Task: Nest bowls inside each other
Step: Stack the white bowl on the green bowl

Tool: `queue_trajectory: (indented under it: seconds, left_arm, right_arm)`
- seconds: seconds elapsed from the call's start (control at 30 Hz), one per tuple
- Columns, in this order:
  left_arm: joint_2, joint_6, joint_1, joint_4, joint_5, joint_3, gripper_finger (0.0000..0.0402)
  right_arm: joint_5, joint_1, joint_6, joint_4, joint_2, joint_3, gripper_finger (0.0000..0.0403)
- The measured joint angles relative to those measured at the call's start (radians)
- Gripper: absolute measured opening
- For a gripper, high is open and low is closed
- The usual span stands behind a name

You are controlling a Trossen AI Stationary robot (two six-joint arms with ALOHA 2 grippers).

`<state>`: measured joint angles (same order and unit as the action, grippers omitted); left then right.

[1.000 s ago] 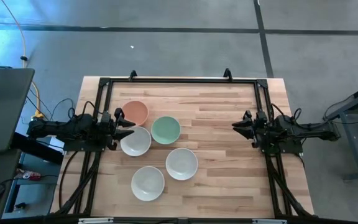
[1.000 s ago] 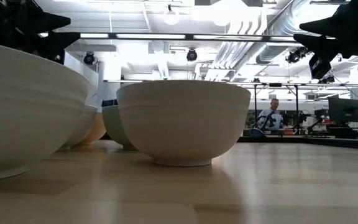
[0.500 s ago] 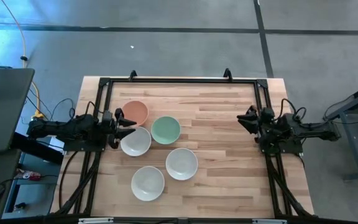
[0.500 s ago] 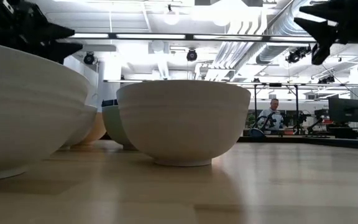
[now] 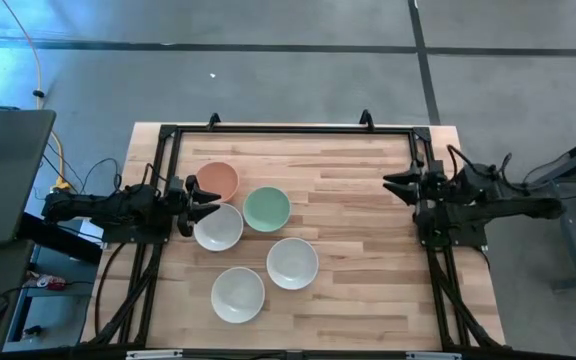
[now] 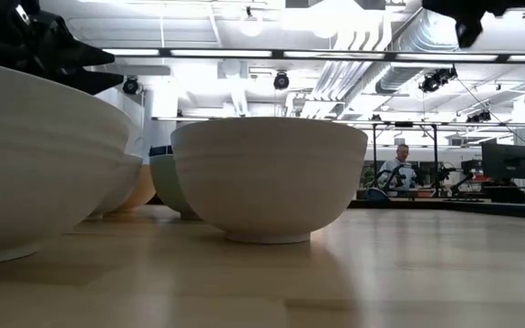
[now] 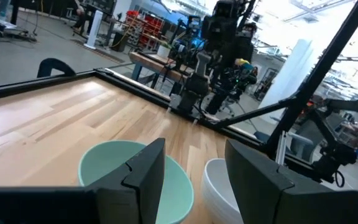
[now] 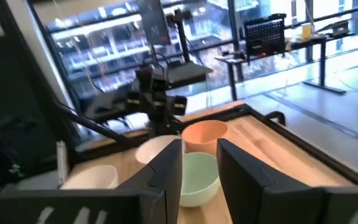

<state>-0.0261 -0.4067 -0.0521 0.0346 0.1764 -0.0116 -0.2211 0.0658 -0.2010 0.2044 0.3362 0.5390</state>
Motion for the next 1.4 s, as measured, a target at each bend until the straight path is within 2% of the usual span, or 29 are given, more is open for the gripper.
queue_trajectory:
  seconds: [0.17,0.27,0.47,0.6,0.77,0.93,1.13,1.2,1.4]
  left_arm:
    - [0.000,-0.002,0.000,0.001,0.000,0.000,0.0156]
    - [0.000,-0.002,0.000,0.001,0.000,0.000,0.0156]
    - [0.000,-0.002,0.000,0.001,0.000,0.000,0.0156]
    - [0.000,-0.002,0.000,0.001,0.000,0.000,0.0156]
    - [0.000,-0.002,0.000,0.001,0.000,0.000,0.0156]
    - [0.000,0.012,0.000,0.001,-0.001,0.000,0.0156]
    - [0.000,0.048,0.000,0.000,-0.012,0.000,0.0156]
    - [0.000,0.099,0.000,0.000,-0.015,0.000,0.0156]
    - [0.000,0.233,0.000,0.000,-0.006,0.000,0.0156]
  right_arm:
    - [0.001,0.000,0.060,0.047,0.185,0.147,0.0092]
    - [0.045,0.000,0.071,0.091,0.304,0.233,0.0092]
    - [0.089,0.000,0.046,0.269,0.523,0.403,0.0092]
    - [0.167,0.000,0.035,0.334,0.652,0.489,0.0092]
    - [0.280,0.000,0.026,0.331,0.782,0.566,0.0092]
    - [0.406,0.000,0.072,0.233,0.857,0.588,0.0092]
    - [0.509,0.000,0.078,0.077,0.877,0.588,0.0092]
    - [0.498,0.000,0.066,0.051,0.876,0.589,0.0092]
    - [0.353,0.000,0.078,0.082,0.873,0.589,0.0092]
